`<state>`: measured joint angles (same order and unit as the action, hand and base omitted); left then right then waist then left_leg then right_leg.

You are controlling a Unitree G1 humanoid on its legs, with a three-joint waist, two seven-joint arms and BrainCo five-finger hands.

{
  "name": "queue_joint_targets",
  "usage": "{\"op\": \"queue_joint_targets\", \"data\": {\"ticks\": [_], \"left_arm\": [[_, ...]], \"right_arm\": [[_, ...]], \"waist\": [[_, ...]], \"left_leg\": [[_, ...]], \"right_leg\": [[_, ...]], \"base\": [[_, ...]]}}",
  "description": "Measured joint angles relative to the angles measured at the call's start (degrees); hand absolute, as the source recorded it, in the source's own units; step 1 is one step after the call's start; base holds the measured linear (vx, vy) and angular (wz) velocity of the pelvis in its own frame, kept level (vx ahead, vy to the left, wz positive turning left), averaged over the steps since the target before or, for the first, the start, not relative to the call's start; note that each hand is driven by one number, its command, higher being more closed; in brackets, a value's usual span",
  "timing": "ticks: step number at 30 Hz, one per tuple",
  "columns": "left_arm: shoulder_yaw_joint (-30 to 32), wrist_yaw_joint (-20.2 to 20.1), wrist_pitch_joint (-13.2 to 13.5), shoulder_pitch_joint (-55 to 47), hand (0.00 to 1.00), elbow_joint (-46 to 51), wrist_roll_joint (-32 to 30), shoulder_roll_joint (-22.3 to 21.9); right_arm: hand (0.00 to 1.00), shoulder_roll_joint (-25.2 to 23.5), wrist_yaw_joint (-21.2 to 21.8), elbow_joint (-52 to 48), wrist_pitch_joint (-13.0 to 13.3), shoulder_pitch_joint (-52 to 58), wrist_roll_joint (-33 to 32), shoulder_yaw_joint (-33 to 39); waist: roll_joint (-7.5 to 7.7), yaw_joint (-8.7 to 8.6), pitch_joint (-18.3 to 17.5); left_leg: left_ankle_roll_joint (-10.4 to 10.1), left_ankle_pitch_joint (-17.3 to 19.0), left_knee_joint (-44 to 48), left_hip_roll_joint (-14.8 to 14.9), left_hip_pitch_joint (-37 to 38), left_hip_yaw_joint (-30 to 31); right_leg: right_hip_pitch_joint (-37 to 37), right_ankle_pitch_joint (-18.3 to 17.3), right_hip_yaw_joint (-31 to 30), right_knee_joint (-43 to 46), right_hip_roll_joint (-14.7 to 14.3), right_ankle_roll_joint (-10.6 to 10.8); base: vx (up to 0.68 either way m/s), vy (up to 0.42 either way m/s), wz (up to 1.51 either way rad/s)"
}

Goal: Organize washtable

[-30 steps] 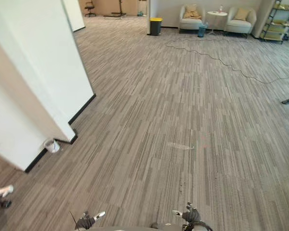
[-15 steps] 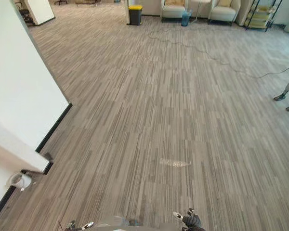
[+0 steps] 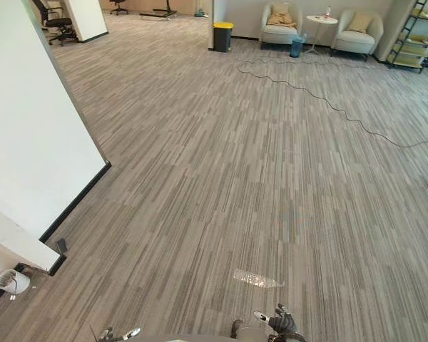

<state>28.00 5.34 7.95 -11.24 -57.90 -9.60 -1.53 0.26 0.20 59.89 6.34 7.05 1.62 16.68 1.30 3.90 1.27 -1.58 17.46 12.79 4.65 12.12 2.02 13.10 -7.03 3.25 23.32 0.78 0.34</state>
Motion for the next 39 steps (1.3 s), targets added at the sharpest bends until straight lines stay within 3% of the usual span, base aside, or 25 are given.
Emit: {"op": "queue_joint_targets", "data": {"ticks": [2, 3, 4, 5, 9, 10, 12, 14, 15, 16, 18, 19, 21, 24, 25, 27, 29, 31, 32, 33, 34, 36, 37, 38, 39], "left_arm": [[3.19, 0.01, -0.01, 0.17, 0.0, 0.6, 0.01, 0.08], [4.15, 0.14, -0.09, -0.03, 0.0, 1.22, 0.6, -0.07], [3.96, 0.18, -0.22, -0.98, 0.0, 1.32, 1.39, -0.51], [3.8, 0.24, -0.26, -1.54, 0.0, 1.19, 1.84, -0.59], [0.89, 1.23, -0.13, -3.46, 0.0, 1.09, 2.91, 0.37], [0.59, 1.22, -0.15, -3.47, 0.0, 1.04, 2.93, 0.43], [-0.56, 1.23, -0.09, -3.79, 0.0, 0.99, 2.93, 0.4], [-1.04, 1.21, 0.01, -3.38, 0.0, 0.49, 2.94, -0.06], [-0.98, 1.21, 0.0, -3.44, 0.0, 0.12, 2.96, -0.09], [-0.78, 1.2, 0.03, -3.4, 0.0, 0.07, 2.95, 0.0], [-0.88, 1.21, 0.01, -3.88, 0.0, 0.19, 2.94, -0.59], [-0.81, 1.18, -0.24, -4.31, 0.0, -0.12, 3.07, -1.04], [-0.87, 1.07, -0.1, -5.63, 0.0, -0.09, 3.06, -0.42], [-2.95, 1.08, -0.22, -4.77, 0.0, -1.44, 3.22, 1.52], [-4.6, 1.06, -0.23, -4.66, 0.0, -2.16, 3.31, 2.6], [-5.08, 1.02, -0.29, -4.36, 0.0, -2.88, 3.33, 3.33], [-5.06, 0.83, -0.27, -3.8, 0.0, -3.48, 3.29, 3.18], [-4.8, 0.75, -0.09, -2.62, 0.0, -3.37, 3.28, 2.93], [-4.74, 0.66, 0.02, -2.54, 0.0, -3.35, 3.28, 2.96], [-4.69, 0.13, 0.15, -2.33, 0.0, -3.26, 3.26, 3.57], [-4.75, -0.06, -0.02, -1.98, 0.0, -3.56, 3.21, 3.65], [-4.84, -0.05, 0.27, -1.4, 0.0, -3.2, 3.21, 2.71], [-4.95, -0.03, 0.41, -0.94, 0.0, -3.2, 3.38, 1.91], [-5.04, -0.04, 0.61, -0.75, 0.0, -3.17, 3.46, 1.55], [-5.44, -0.03, 1.02, 0.18, 0.0, -3.16, 4.03, 0.93]], "right_arm": [[0.0, -0.46, 0.02, 0.66, -0.02, 0.08, 0.11, -0.42], [0.0, -0.34, 0.01, 0.46, -0.06, 0.14, 0.2, -1.64], [0.0, 0.23, -0.02, 0.67, -0.18, -0.31, 0.71, -2.1], [0.0, 0.27, -0.08, 1.3, -0.12, -0.34, 0.82, -2.01], [0.0, 0.26, -0.46, 3.17, -0.09, -0.99, 0.75, -1.26], [0.0, 0.21, -0.64, 3.21, -0.03, -1.03, 0.67, -0.99], [0.0, 0.14, -1.33, 3.11, -0.03, -0.98, 0.65, -1.03], [0.0, 0.96, -1.49, 2.61, 0.0, -1.01, 0.72, -1.4], [0.0, 1.17, -1.57, 2.64, -0.1, -1.16, 0.74, -2.43], [0.0, 0.84, -1.55, 2.48, -0.1, -1.94, 0.78, -3.46], [0.0, 1.35, -1.53, 1.76, -0.08, -1.82, 0.77, -3.36], [0.0, 1.39, -1.66, 1.75, -0.21, -1.17, 0.77, -2.8], [0.0, 0.45, -1.45, 1.77, -0.18, -0.3, 0.79, -0.99], [0.0, 0.05, -1.2, 2.39, -0.04, -0.06, 0.79, 3.23], [0.0, 0.0, -1.11, 2.95, -0.09, -0.11, 0.04, 4.53], [0.0, -0.07, -1.11, 3.32, 0.0, -0.3, 0.04, 5.38], [0.0, -0.07, -1.1, 3.97, 0.11, -0.3, 0.01, 5.38], [0.0, -0.01, -1.06, 4.0, 0.21, -0.44, 0.06, 5.39], [0.0, -0.04, -1.06, 4.03, 0.13, -0.45, 0.11, 5.42], [0.0, -0.25, -1.09, 4.18, 0.04, -0.28, 0.15, 5.57], [0.0, -0.43, -1.08, 4.0, -0.09, -0.02, -0.42, 5.75], [0.0, 0.31, -1.07, 3.95, -0.15, 0.09, 0.21, 5.22], [0.0, 0.42, -1.0, 3.92, -0.17, 0.12, 0.64, 4.95], [0.0, 0.68, -0.99, 3.77, -0.13, 0.05, 0.69, 4.78], [0.0, 1.03, -1.01, 3.67, -0.11, 0.0, 0.67, 4.74]], "waist": [[0.93, -0.14, -0.65], [1.59, 0.22, -0.37], [-0.53, 0.71, 0.1], [-0.31, 0.94, 0.28], [0.11, 1.61, 0.29], [0.08, 1.61, 0.4], [-0.02, 1.69, 0.32], [-0.81, 1.71, 0.24], [-1.18, 1.84, 0.9], [-0.47, 1.77, 1.65], [-2.19, 2.38, 1.24], [-2.87, 3.28, 0.66], [-1.64, 3.23, -1.96], [-0.27, 1.93, -2.48], [-0.54, 0.96, -2.0], [-0.08, 0.07, -1.63], [-0.23, -0.09, -1.85], [-0.57, -0.05, -2.02], [-0.48, -0.08, -1.98], [0.55, -0.24, -1.95], [0.59, -0.65, -2.25], [-0.29, -1.01, -2.82], [-1.31, -1.12, -3.14], [-1.24, -1.31, -3.53], [-2.48, -1.39, -3.69]], "left_leg": [[-0.65, -0.01, 13.19, 0.58, -6.06, 2.85], [-1.94, -0.77, 27.01, 2.35, -12.82, 2.74], [-1.86, -0.57, 35.94, 4.87, -17.79, 1.68], [-1.83, -0.55, 36.54, 5.4, -18.86, 0.67], [-2.17, -1.13, 17.03, 3.56, -24.11, -0.36], [-3.46, -3.55, 10.54, 2.24, -25.02, 0.01], [-3.53, -8.78, 5.58, 0.21, -24.01, 0.51], [-2.2, -13.37, 6.03, -0.56, -23.87, 0.02], [-1.4, -12.33, 10.12, -1.13, -24.54, -1.78], [-1.47, -10.25, 16.7, -1.56, -27.8, -3.27], [-1.02, -10.14, 14.27, -0.24, -28.42, -3.85], [0.48, -8.18, 15.83, 0.5, -28.36, -5.89], [1.26, -4.35, 16.46, -1.59, -27.67, -8.17], [3.33, -2.97, 13.1, -5.45, -23.62, -9.93], [4.22, -2.71, 11.78, -6.44, -20.89, -9.89], [5.82, -2.2, 9.4, -6.72, -15.63, -9.91], [5.87, -2.17, 6.0, -6.1, -11.04, -10.16], [5.06, -2.38, 2.87, -3.9, -8.42, -10.84], [4.39, -2.38, 2.39, -3.55, -8.07, -10.97], [3.63, -2.77, 1.08, -4.01, -6.93, -11.07], [3.04, -2.69, -0.27, -4.39, -5.69, -10.68], [0.97, -3.98, -1.19, -3.36, -4.16, -10.67], [0.88, -4.02, -2.12, -2.55, -4.02, -10.74], [0.82, -4.06, -2.59, -2.21, -3.89, -10.79], [0.59, -4.2, -3.07, -1.73, -4.05, -10.9]], "right_leg": [[-1.35, -2.53, 2.14, 0.77, -0.29, -0.73], [-4.01, -3.43, 2.96, -0.34, -1.84, -2.08], [-6.03, -3.81, 3.4, -1.57, -3.85, -2.85], [-6.95, -3.92, 3.45, -1.77, -4.19, -2.94], [-11.23, -5.31, 3.62, -5.18, -3.11, -2.88], [-11.56, -6.03, 3.85, -5.17, -1.92, -2.46], [-13.13, -7.29, 3.71, -5.57, -0.06, -0.94], [-14.17, -8.11, 3.59, -5.53, 0.95, -0.37], [-15.53, -8.18, 2.83, -6.06, 1.95, 0.31], [-17.24, -7.79, 2.58, -7.83, 2.81, 0.75], [-18.35, -8.3, 1.22, -8.49, 2.42, 2.01], [-18.78, -9.69, -0.91, -7.62, 2.76, 3.26], [-18.28, -10.97, -3.56, -6.32, 5.35, 4.5], [-8.38, -8.97, -9.45, 15.93, 7.49, 4.31], [-5.08, -5.01, -10.41, 24.55, 7.85, 3.89], [-3.78, -4.99, -8.29, 29.72, 8.07, 2.79], [-3.69, -7.49, -3.95, 25.82, 7.84, 1.38], [-3.03, -8.5, 2.88, 11.29, 5.64, 2.04], [-3.32, -7.58, 4.08, 6.07, 4.87, 2.11], [-3.98, -1.47, 4.83, -3.13, 4.15, 1.03], [-4.35, 2.67, 4.63, -5.42, 4.17, 1.3], [-6.74, 3.6, 4.72, -9.26, 2.95, 0.85], [-7.34, 4.13, 4.75, -11.78, 1.91, 0.52], [-7.99, 4.65, 4.73, -13.04, 1.35, 0.37], [-8.9, 5.75, 4.62, -15.76, 0.56, 0.27]], "base": [[0.18, -0.27, 0.56], [0.25, -0.312, 0.29], [0.26, -0.283, 0.09], [0.17, -0.177, -0.09], [0.19, -0.076, 0.05], [0.21, 0.056, 0.12], [0.28, 0.139, 0.22], [0.32, 0.215, 0.17], [0.28, 0.28, -0.06], [0.32, 0.309, -0.2], [0.25, 0.253, -0.47], [0.19, 0.248, -0.64], [0.27, 0.298, -0.56], [0.28, 0.259, -0.08], [0.31, 0.186, 0.18], [0.35, 0.161, 0.05], [0.23, 0.059, -0.04], [0.24, 0.009, -0.13], [0.27, -0.005, -0.22], [0.31, -0.043, -0.12], [0.32, -0.047, -0.08], [0.31, -0.066, -0.07], [0.28, -0.07, -0.16], [0.25, -0.07, -0.23], [0.22, -0.048, -0.22]]}}
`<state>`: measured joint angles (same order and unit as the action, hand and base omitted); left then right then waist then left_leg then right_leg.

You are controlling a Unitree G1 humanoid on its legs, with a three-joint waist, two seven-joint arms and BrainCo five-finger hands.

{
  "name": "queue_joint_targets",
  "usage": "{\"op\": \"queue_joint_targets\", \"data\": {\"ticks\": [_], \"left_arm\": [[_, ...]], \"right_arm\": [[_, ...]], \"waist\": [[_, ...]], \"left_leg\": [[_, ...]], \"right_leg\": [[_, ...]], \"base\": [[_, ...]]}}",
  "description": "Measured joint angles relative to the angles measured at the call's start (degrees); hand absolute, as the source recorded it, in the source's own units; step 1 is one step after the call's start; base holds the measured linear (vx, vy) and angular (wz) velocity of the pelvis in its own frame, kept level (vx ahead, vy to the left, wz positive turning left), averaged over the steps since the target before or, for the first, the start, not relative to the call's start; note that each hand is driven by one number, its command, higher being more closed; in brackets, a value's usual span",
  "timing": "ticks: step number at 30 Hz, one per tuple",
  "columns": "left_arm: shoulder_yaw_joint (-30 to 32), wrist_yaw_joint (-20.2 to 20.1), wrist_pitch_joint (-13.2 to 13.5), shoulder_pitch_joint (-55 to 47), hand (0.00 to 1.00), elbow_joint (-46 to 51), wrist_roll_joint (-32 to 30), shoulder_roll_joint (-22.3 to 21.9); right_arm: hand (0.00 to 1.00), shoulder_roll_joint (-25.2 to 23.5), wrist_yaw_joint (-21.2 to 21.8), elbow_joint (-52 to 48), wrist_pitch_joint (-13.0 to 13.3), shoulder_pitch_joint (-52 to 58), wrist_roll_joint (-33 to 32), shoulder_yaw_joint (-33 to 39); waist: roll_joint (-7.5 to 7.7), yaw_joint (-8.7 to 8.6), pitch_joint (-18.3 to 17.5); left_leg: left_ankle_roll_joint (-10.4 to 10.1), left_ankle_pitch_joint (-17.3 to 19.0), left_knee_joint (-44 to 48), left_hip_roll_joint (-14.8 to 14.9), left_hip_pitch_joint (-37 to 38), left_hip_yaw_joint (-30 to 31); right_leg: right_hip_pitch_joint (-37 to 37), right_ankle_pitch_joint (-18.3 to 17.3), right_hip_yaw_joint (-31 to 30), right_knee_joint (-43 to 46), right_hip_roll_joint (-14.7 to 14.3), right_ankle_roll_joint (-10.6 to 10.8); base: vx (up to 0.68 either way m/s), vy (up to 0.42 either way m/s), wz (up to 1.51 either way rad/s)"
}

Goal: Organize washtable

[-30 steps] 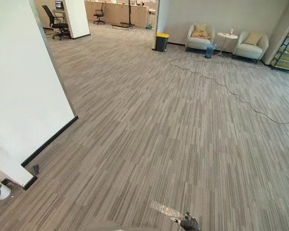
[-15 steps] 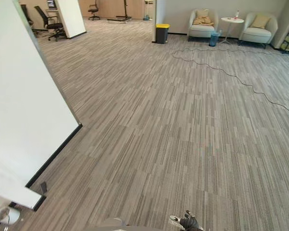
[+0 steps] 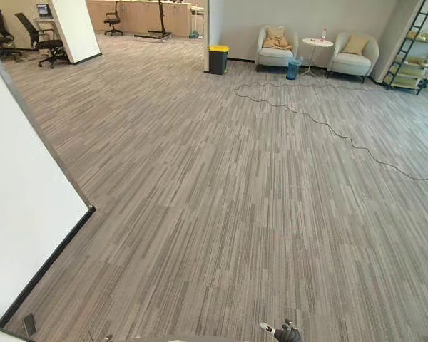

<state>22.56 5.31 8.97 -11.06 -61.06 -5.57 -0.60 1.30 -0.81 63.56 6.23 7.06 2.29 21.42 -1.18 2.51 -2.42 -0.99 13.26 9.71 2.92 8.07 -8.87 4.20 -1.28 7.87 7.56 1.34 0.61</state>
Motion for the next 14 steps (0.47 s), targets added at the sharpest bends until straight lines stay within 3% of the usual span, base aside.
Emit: {"op": "queue_joint_targets", "data": {"ticks": [2, 5, 14], "left_arm": [[-0.77, -0.04, 1.06, 1.63, 0.0, 0.04, 1.75, -0.99], [-3.1, -0.39, 1.77, 2.41, 0.0, 0.15, 3.81, -2.64], [-4.72, -2.32, 2.64, 2.24, 0.0, -0.31, 6.05, -1.86]], "right_arm": [[0.0, 0.2, -0.38, 0.02, -0.04, 0.02, 0.0, -0.04], [0.0, 0.23, -0.48, 0.01, -0.06, 0.13, -0.06, 0.13], [0.0, 0.17, -0.25, 0.29, -0.09, 0.08, 0.04, 0.55]], "waist": [[-0.31, -0.08, 0.02], [-0.33, -0.15, 0.28], [-0.02, -0.05, 0.54]], "left_leg": [[-1.4, -1.1, -0.61, 0.02, -0.15, -0.59], [-1.55, -1.34, -0.93, -0.23, 0.42, -0.68], [-1.53, -1.35, -1.1, -0.98, 1.1, -0.58]], "right_leg": [[-1.7, 2.22, -0.35, -4.87, -0.47, -0.12], [-4.53, 4.08, -0.39, -9.92, -0.68, 0.23], [-6.91, 5.31, -1.49, -13.23, -0.46, 0.69]], "base": [[0.19, -0.031, -0.21], [0.11, 0.018, -0.06], [0.02, 0.01, -0.02]]}}
